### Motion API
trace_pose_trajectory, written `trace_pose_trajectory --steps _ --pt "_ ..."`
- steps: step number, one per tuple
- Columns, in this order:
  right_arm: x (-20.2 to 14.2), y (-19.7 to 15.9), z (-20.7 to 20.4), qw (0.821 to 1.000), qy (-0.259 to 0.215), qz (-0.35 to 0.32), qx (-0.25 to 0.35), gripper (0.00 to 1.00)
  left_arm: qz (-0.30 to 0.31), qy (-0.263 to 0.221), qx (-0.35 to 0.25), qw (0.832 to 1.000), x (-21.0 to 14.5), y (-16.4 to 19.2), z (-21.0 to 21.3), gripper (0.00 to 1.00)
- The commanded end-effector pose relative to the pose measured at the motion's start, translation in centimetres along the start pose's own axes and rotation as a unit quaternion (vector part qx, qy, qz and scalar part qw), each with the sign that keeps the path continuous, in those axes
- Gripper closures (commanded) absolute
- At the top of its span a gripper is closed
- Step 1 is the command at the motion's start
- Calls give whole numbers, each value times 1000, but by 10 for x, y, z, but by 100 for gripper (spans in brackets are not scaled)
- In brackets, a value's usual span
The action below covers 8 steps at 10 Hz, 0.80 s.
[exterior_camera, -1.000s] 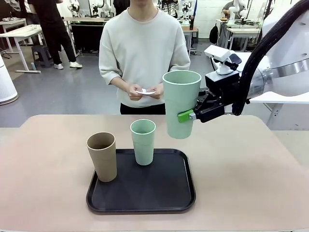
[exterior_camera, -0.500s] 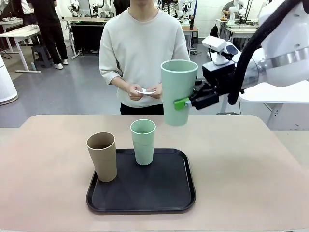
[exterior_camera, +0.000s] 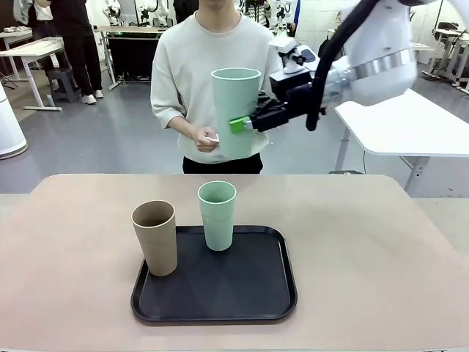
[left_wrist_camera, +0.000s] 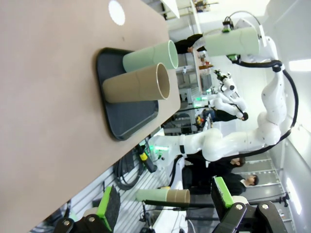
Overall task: Place coasters on the table and set cups on them.
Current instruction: Pick up one Reusable plastic cup and place it on a coaster set by the human.
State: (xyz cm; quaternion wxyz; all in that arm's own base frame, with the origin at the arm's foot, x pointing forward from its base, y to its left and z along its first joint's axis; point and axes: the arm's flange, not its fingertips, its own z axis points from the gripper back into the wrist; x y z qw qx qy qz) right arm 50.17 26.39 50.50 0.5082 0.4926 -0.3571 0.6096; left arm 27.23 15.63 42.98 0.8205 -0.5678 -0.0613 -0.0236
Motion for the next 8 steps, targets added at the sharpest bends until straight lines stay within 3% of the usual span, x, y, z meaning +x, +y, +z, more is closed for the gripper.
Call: trace_pose_trajectory --steps 1,8 --pt "1 -34 -13 1000 2 4 -5 15 0 -6 -5 1000 0 -1 2 0" --pt "-42 -87 3 1000 0 26 -11 15 0 -6 -5 1000 0 -1 2 0"
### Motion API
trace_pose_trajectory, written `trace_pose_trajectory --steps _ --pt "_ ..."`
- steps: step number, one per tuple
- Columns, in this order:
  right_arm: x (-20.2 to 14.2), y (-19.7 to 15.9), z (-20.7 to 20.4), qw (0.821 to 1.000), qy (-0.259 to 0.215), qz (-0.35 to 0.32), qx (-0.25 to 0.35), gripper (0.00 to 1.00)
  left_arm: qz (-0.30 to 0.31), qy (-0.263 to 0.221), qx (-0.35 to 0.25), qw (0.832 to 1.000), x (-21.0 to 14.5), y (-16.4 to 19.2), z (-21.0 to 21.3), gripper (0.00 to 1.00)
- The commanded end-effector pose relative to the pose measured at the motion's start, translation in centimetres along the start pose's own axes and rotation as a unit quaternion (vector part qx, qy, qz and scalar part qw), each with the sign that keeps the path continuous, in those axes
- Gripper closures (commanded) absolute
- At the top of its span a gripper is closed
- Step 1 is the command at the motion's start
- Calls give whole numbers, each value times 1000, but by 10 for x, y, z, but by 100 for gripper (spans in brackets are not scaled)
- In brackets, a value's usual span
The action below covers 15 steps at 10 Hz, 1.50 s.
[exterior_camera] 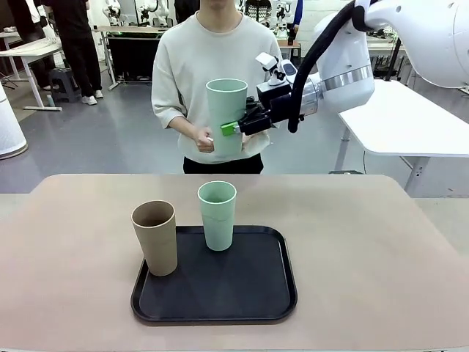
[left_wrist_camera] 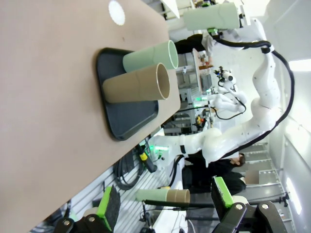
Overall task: Place coasters on the table and set cups on them.
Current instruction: Pick up one Reusable plastic cup and place it on a coaster set by the human.
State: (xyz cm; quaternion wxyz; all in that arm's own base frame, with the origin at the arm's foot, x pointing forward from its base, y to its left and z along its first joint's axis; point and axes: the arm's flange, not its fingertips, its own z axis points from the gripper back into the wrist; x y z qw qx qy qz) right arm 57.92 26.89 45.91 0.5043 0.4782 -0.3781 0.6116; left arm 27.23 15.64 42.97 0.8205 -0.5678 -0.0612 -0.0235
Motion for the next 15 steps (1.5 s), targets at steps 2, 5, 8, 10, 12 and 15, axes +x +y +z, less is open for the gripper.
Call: trace_pose_trajectory --steps 2,5,8,10,12,15 --pt "-6 -8 -3 1000 7 -13 -17 15 0 -6 -5 1000 0 -1 2 0" --pt "-6 -2 1 1000 0 -5 -1 15 0 -6 -5 1000 0 -1 2 0" --pt "-16 -8 -4 1000 -10 1 -5 15 0 -6 -5 1000 0 -1 2 0" --pt "-29 -21 -9 999 -32 -1 -11 15 0 -6 -5 1000 0 -1 2 0" --pt "-43 -36 -17 999 -47 6 -9 15 0 -6 -5 1000 0 -1 2 0" --pt "-59 -56 -22 998 -53 2 -23 15 0 -6 -5 1000 0 -1 2 0"
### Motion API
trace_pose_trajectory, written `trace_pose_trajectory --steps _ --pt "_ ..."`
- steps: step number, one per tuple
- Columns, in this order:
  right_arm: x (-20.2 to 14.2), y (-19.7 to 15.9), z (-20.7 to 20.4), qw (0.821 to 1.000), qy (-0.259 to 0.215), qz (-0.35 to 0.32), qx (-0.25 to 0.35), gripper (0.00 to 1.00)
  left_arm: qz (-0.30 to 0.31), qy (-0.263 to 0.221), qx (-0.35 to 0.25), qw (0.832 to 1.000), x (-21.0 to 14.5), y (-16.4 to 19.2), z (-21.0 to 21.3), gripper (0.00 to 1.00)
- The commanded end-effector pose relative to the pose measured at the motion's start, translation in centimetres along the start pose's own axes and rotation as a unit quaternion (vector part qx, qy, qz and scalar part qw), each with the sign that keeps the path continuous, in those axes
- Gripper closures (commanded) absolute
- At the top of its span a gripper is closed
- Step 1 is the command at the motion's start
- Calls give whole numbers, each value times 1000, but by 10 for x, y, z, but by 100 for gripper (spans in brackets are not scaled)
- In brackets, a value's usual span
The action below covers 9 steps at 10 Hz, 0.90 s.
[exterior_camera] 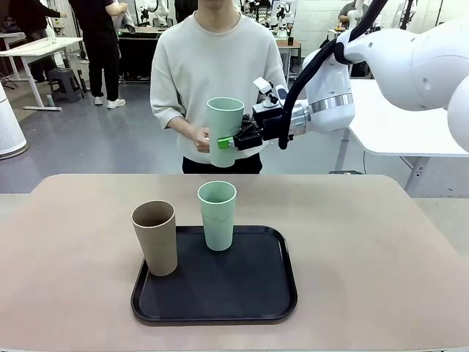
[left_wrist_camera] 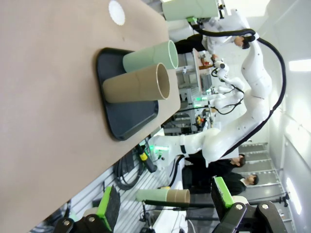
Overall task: Place coasters on the table and set cups on them.
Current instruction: Pick up one Reusable plastic cup and place it on a coaster set by the human.
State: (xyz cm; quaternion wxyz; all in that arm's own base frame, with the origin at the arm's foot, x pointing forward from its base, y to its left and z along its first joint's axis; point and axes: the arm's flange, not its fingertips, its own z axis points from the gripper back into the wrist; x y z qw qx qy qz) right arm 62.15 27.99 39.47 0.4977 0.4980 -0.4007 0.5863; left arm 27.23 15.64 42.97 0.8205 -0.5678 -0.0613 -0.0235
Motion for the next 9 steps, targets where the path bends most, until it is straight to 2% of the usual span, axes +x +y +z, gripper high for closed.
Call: trace_pose_trajectory --steps 1,9 --pt "-4 -17 -4 1000 -14 4 -18 15 0 -6 -5 1000 0 -1 2 0" --pt "-60 -45 -27 999 16 -27 -38 15 0 -6 -5 1000 0 -1 2 0"
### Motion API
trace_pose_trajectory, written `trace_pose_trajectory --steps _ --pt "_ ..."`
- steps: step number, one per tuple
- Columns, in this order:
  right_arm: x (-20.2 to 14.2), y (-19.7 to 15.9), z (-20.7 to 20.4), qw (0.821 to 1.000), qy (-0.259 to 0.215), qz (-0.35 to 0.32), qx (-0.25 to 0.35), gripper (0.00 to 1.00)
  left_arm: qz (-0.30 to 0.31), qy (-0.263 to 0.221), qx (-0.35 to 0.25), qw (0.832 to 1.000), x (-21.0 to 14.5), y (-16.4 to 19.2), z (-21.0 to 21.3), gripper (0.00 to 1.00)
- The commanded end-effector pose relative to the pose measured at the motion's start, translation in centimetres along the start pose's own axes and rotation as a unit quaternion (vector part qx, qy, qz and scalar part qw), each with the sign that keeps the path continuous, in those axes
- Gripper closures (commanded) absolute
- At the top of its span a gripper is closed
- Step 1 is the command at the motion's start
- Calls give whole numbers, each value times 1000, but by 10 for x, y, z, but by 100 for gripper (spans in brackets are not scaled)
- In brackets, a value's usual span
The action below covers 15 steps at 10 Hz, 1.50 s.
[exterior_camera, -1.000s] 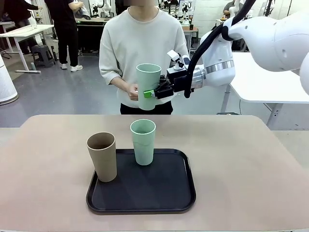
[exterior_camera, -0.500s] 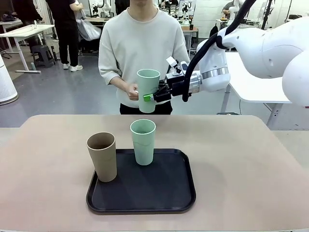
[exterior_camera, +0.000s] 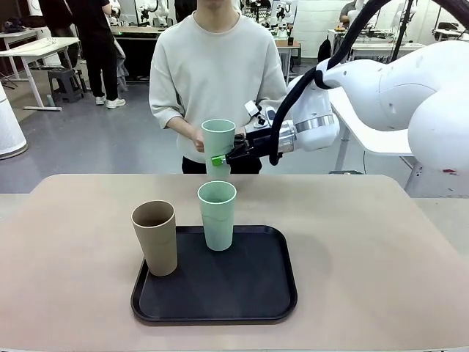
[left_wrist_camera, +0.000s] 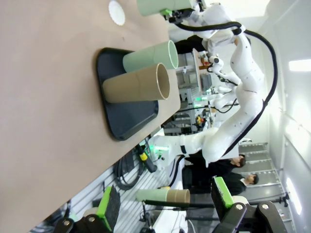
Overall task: Place coasters on the table and set cups on them.
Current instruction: Pick up one Reusable plastic cup and place it on a coaster set by the human.
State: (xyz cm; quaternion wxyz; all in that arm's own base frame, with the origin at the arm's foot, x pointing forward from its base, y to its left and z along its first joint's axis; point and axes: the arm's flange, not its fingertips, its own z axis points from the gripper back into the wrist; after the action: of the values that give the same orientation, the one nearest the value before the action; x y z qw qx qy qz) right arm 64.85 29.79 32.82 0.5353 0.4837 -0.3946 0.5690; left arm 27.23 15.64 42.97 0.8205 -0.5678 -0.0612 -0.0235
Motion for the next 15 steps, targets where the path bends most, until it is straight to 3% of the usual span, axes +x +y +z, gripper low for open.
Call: trace_pose_trajectory --steps 1,15 --pt "-1 -18 -4 1000 0 -2 -12 15 0 -6 -5 1000 0 -1 2 0" --pt "-8 -8 -1 1000 1 -3 -8 15 0 -6 -5 1000 0 -1 2 0"
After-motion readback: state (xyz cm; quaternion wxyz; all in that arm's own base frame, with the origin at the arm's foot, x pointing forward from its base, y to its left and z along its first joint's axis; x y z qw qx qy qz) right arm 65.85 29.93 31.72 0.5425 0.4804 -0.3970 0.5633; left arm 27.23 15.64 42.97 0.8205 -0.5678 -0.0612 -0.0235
